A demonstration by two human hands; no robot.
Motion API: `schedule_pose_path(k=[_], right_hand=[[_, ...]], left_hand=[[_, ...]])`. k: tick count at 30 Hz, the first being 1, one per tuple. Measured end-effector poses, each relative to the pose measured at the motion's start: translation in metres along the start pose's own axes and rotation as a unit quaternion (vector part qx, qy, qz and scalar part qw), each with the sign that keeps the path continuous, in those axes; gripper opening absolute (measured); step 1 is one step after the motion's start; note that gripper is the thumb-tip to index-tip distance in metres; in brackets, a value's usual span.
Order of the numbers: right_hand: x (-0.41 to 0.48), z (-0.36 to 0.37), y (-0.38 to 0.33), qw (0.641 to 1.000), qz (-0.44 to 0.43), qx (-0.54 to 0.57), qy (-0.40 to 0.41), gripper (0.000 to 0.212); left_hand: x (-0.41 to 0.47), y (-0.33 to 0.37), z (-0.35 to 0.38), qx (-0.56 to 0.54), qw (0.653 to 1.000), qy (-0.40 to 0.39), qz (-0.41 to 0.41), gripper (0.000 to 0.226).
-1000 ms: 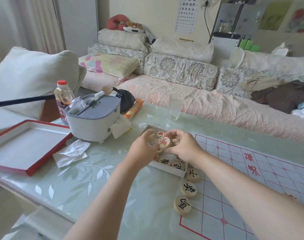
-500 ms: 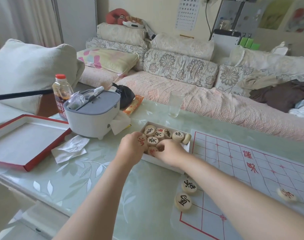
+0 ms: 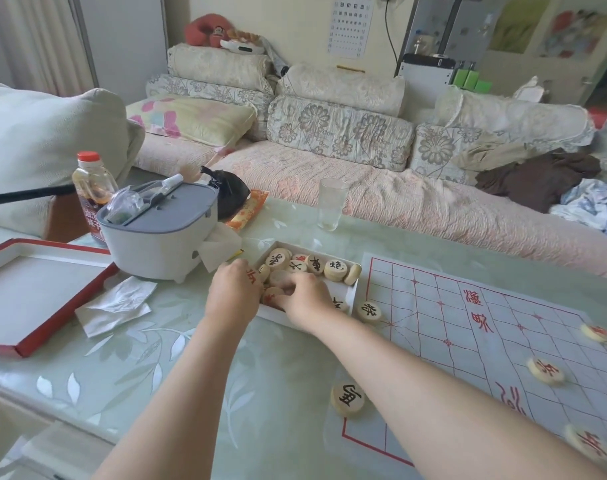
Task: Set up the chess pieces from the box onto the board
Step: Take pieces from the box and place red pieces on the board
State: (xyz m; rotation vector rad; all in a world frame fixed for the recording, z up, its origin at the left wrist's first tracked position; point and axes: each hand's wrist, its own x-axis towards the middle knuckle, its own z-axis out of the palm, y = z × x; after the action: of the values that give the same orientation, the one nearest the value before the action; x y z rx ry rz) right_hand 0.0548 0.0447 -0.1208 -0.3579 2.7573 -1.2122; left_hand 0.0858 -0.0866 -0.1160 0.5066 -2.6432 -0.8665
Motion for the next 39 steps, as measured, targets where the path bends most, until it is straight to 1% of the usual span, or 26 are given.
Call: schedule_pose_path(k=[2,4,7,8,10,12,14,16,18,21,25,28,30,32,37,39], right_hand=[[0.000,-0.007,0.002,0.999,0.008,0.044,0.008,0.008],[-0.002,-0.019,0.005,0.996,0.013,0.085,0.024,0.008],[-0.009,-0.046,0.011,0.987,0.022,0.155,0.039,0.010],[-0.013,-0.056,0.013,0.983,0.026,0.177,0.040,0.010],[-0.023,-0.077,0.020,0.975,0.029,0.215,0.040,0.014],[-0.035,-0.098,0.028,0.969,0.029,0.241,0.038,0.019],[-0.049,-0.118,0.037,0.966,0.032,0.252,0.038,0.022],[-0.061,-0.135,0.049,0.965,0.031,0.257,0.039,0.020],[-0.073,-0.153,0.063,0.964,0.032,0.262,0.046,0.018],[-0.091,-0.180,0.085,0.968,0.038,0.241,0.052,0.016],[-0.118,-0.215,0.112,0.971,0.039,0.229,0.055,0.023],[-0.136,-0.238,0.134,0.966,0.047,0.243,0.079,0.024],[-0.150,-0.253,0.150,0.962,0.053,0.253,0.089,0.021],[-0.164,-0.267,0.167,0.961,0.054,0.258,0.087,0.014],[-0.181,-0.304,0.193,0.975,0.050,0.199,0.084,0.025],[-0.188,-0.322,0.205,0.983,0.045,0.158,0.078,0.033]], left_hand=[[-0.005,0.006,-0.004,-0.037,0.999,-0.002,-0.005,0.038],[-0.011,0.015,-0.007,-0.101,0.995,0.002,-0.005,0.045],[-0.023,0.037,-0.009,-0.225,0.974,-0.016,-0.028,0.036],[-0.026,0.044,-0.008,-0.262,0.964,-0.032,-0.036,0.033],[-0.035,0.060,-0.005,-0.348,0.932,-0.083,-0.061,0.031],[-0.043,0.076,-0.001,-0.387,0.909,-0.133,-0.084,0.026],[-0.050,0.093,0.005,-0.388,0.900,-0.184,-0.081,0.019],[-0.060,0.111,0.013,-0.389,0.892,-0.224,-0.057,0.015],[-0.069,0.129,0.022,-0.372,0.897,-0.235,-0.039,0.021],[-0.082,0.160,0.034,-0.352,0.900,-0.255,-0.025,0.019],[-0.098,0.204,0.055,-0.331,0.904,-0.266,-0.034,0.019],[-0.111,0.232,0.072,-0.328,0.892,-0.308,-0.034,0.024],[-0.120,0.250,0.082,-0.305,0.891,-0.334,-0.023,0.025],[-0.133,0.268,0.094,-0.283,0.894,-0.348,-0.013,0.021],[-0.152,0.302,0.122,-0.299,0.885,-0.356,-0.010,0.018],[-0.159,0.315,0.135,-0.300,0.875,-0.379,-0.004,0.016]])
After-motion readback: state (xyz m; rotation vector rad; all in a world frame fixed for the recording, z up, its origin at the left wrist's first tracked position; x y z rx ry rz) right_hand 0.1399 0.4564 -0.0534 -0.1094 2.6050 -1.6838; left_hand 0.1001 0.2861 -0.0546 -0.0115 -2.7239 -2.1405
